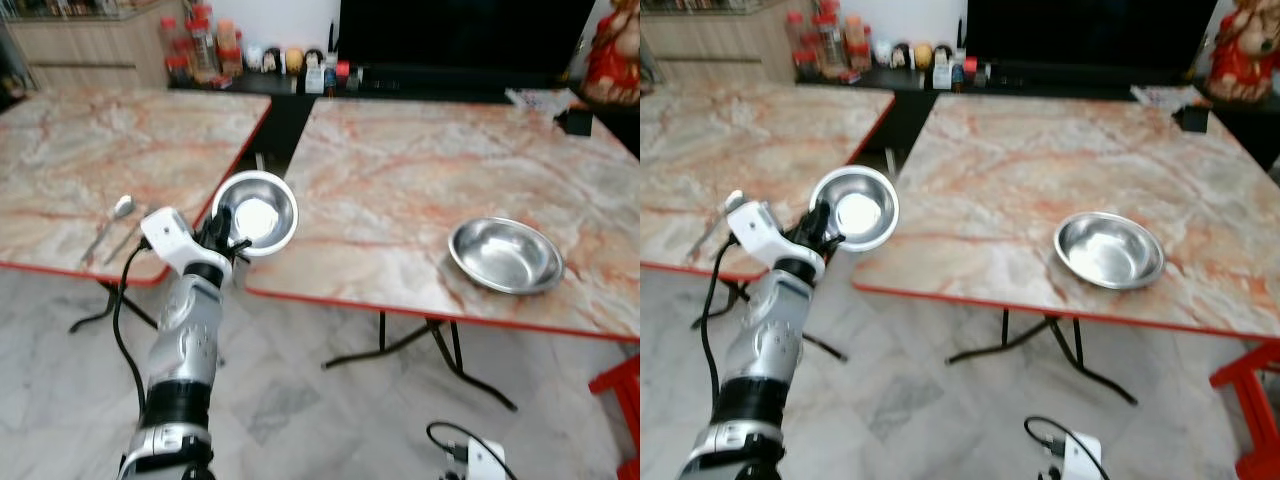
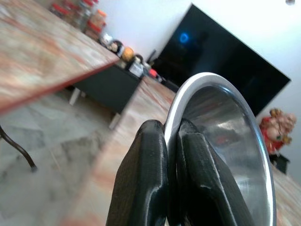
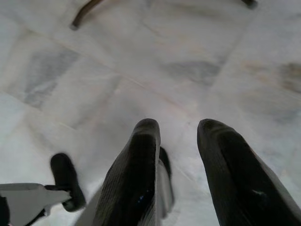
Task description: Setting the table
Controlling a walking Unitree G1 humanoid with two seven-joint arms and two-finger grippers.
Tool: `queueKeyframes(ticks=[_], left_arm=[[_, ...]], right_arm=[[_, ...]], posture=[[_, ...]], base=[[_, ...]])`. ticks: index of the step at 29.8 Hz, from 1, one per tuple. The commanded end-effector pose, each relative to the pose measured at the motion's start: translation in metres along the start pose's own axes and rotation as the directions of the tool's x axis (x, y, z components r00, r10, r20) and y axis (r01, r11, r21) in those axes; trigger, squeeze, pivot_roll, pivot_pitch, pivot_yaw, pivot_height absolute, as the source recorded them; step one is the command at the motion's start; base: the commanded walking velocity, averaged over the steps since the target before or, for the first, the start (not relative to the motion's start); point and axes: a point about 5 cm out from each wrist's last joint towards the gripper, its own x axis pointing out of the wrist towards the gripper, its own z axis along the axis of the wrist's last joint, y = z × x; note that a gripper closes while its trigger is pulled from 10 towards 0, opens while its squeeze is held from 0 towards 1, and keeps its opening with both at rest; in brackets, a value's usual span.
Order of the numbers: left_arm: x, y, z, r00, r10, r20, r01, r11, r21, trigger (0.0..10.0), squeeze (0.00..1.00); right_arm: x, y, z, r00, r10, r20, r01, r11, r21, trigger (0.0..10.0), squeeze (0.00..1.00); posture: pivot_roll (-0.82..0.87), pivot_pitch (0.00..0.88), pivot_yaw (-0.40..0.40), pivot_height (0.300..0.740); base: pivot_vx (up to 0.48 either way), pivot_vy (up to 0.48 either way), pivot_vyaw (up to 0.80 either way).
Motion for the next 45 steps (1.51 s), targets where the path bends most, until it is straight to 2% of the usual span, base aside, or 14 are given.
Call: queueKeyframes(ticks=[1,11,22,29,36,45], left_arm=[[0.001,-0.01,0.001,0.999,-0.034,0.003,0.034,0.999,-0.002,10.0,0.0],[-0.004,-0.004,0.002,1.0,-0.024,0.002,0.024,1.0,0.005,10.0,0.0],[-0.007,0.016,0.019,0.999,0.026,0.047,-0.028,0.999,0.045,10.0,0.0],[-0.009,0.02,0.022,0.998,0.041,0.056,-0.044,0.997,0.059,10.0,0.0],[-0.009,0.029,0.028,0.994,0.08,0.075,-0.084,0.995,0.062,10.0,0.0],[-0.008,0.028,0.031,0.993,0.072,0.089,-0.079,0.994,0.079,10.0,0.0]], right_arm=[[0.0,-0.006,0.0,1.0,-0.018,0.002,0.018,1.0,0.001,10.0,0.0],[0.0,-0.007,0.0,1.0,-0.018,0.001,0.018,1.0,-0.003,10.0,0.0],[0.0,-0.008,0.004,1.0,-0.015,0.016,0.015,1.0,-0.018,10.0,0.0],[0.0,-0.009,0.003,1.0,-0.018,0.013,0.018,0.999,-0.027,10.0,0.0],[0.0,-0.01,0.004,1.0,-0.024,0.016,0.024,0.999,-0.021,10.0,0.0],[0.0,-0.01,0.004,1.0,-0.025,0.012,0.025,1.0,-0.005,10.0,0.0]], posture=[[-0.02,0.0,0.016,0.725],[-0.02,0.0,0.011,0.725],[-0.01,0.0,0.007,0.725],[-0.01,0.0,0.006,0.725],[-0.01,0.0,0.003,0.725],[-0.01,0.0,-0.005,0.725]], base=[[0.0,-0.345,0.0],[0.0,-0.344,0.0],[0.0,-0.345,0.0],[0.0,-0.335,0.0],[0.0,0.0,0.0],[0.0,0.0,-0.24]])
